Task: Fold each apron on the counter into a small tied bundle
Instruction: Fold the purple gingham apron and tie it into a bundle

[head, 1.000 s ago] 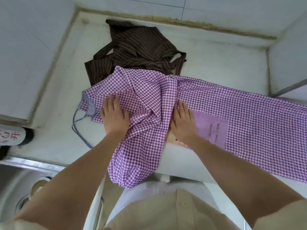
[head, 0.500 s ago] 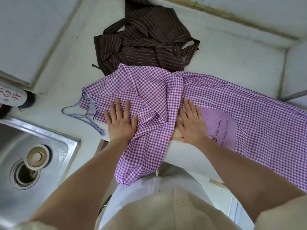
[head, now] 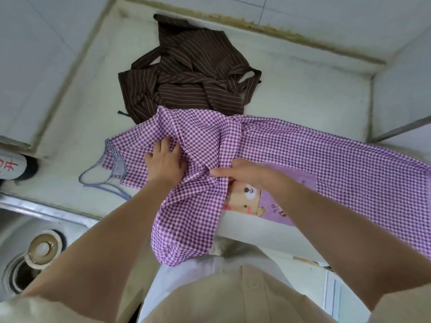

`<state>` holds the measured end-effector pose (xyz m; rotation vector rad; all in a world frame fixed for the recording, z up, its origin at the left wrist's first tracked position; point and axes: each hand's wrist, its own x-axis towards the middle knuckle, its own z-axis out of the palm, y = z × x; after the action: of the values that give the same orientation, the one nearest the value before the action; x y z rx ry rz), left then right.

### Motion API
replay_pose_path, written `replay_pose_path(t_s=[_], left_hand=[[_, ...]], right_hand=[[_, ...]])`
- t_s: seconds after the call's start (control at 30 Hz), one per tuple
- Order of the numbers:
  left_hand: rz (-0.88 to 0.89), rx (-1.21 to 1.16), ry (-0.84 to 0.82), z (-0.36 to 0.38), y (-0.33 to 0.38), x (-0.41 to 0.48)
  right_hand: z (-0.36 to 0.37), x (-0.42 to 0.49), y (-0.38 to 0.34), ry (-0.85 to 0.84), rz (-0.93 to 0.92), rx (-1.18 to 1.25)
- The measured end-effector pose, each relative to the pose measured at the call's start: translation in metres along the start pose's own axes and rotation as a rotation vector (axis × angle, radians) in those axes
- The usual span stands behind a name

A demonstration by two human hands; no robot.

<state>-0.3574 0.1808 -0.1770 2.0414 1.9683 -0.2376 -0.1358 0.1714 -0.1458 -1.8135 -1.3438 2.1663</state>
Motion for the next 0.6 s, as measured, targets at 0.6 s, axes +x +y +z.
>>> replay_pose_path(t_s=[0.6], left_hand=[[0.060,0.002,-0.057,-0.016,-0.023,0.034]], right_hand=[[-0.089,-0.025,-0.090,0.269,-0.279,1.144]])
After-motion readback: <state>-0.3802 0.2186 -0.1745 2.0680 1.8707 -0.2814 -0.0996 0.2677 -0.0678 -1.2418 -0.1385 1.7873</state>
